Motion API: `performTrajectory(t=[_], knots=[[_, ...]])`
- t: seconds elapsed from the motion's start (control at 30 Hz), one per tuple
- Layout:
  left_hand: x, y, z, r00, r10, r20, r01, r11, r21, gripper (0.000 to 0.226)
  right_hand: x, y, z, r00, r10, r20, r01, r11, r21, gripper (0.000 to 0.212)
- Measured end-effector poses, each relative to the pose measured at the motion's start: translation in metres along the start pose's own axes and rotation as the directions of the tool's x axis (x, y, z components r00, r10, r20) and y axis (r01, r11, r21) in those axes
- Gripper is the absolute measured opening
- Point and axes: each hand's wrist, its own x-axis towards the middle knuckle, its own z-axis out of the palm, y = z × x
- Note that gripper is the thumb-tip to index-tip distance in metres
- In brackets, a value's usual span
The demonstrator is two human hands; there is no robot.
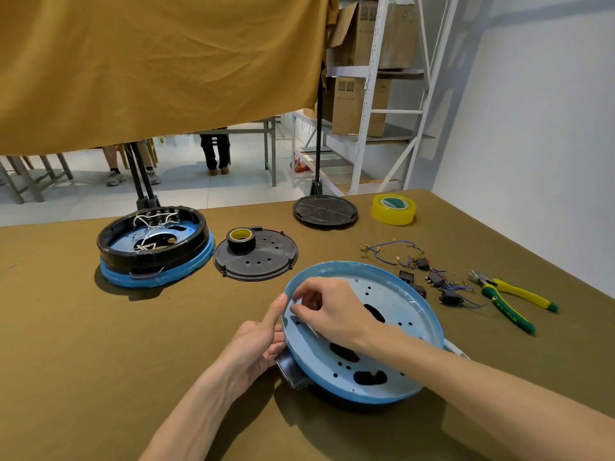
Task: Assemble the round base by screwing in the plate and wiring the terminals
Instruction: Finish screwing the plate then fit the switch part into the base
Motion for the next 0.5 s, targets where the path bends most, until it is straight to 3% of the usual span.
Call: performTrajectory(t=[0.23,0.5], knots=[[0.002,-0.002,0.001,1.000,0.003,-0.025,-0.003,1.000,0.032,0.092,0.010,0.003,-0.009,0.991,-0.069,0.119,0.066,0.997,0.026,0.011],[0.002,0.001,0.002,1.000,0.011,-0.002,-0.011,1.000,0.007,0.094,0.025,0.009,-0.013,0.975,0.089,0.206,-0.130,0.971,0.200,0.005]])
